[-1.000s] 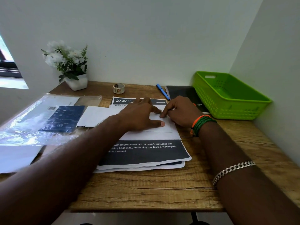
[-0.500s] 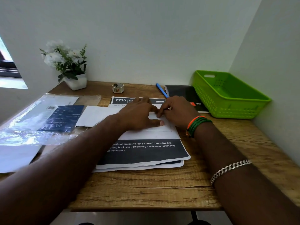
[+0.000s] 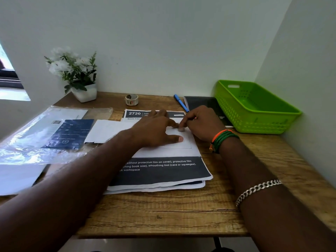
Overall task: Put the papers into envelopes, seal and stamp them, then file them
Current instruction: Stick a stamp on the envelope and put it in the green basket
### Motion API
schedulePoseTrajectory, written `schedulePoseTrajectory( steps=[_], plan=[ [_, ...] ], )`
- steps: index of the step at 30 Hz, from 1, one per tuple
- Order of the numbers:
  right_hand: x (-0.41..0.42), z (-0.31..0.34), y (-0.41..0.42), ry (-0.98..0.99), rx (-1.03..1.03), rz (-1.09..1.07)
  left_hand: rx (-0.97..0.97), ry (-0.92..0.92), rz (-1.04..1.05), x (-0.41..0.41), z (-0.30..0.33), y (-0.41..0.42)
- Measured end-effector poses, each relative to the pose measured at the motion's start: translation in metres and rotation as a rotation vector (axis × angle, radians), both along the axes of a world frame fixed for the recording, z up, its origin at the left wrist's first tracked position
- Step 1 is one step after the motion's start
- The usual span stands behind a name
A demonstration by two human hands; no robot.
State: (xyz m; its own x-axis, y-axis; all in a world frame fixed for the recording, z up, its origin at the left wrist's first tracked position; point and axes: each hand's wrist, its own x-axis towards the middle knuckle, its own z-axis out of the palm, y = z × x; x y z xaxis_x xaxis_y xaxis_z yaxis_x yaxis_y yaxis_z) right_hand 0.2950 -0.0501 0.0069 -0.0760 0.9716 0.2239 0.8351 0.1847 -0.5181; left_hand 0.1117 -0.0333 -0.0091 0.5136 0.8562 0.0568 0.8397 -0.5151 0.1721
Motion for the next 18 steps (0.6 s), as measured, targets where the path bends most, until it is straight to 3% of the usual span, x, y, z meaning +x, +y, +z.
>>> schedulePoseTrajectory(
  steps=[9, 16, 18],
  plan=[
    [-0.002, 0.000, -0.002, -0.107, -0.036, 0.070, 0.006, -0.013, 0.000, 0.000, -0.001, 0.001],
    [-0.013, 0.008, -0.002, -0.503, -0.042, 0.031, 0.000, -0.028, 0.005, 0.000, -0.002, 0.002],
    [-0.013, 0.007, -0.004, -0.532, -0.073, 0.007, 0.001, -0.027, 0.004, 0.000, -0.002, 0.002]
  ],
)
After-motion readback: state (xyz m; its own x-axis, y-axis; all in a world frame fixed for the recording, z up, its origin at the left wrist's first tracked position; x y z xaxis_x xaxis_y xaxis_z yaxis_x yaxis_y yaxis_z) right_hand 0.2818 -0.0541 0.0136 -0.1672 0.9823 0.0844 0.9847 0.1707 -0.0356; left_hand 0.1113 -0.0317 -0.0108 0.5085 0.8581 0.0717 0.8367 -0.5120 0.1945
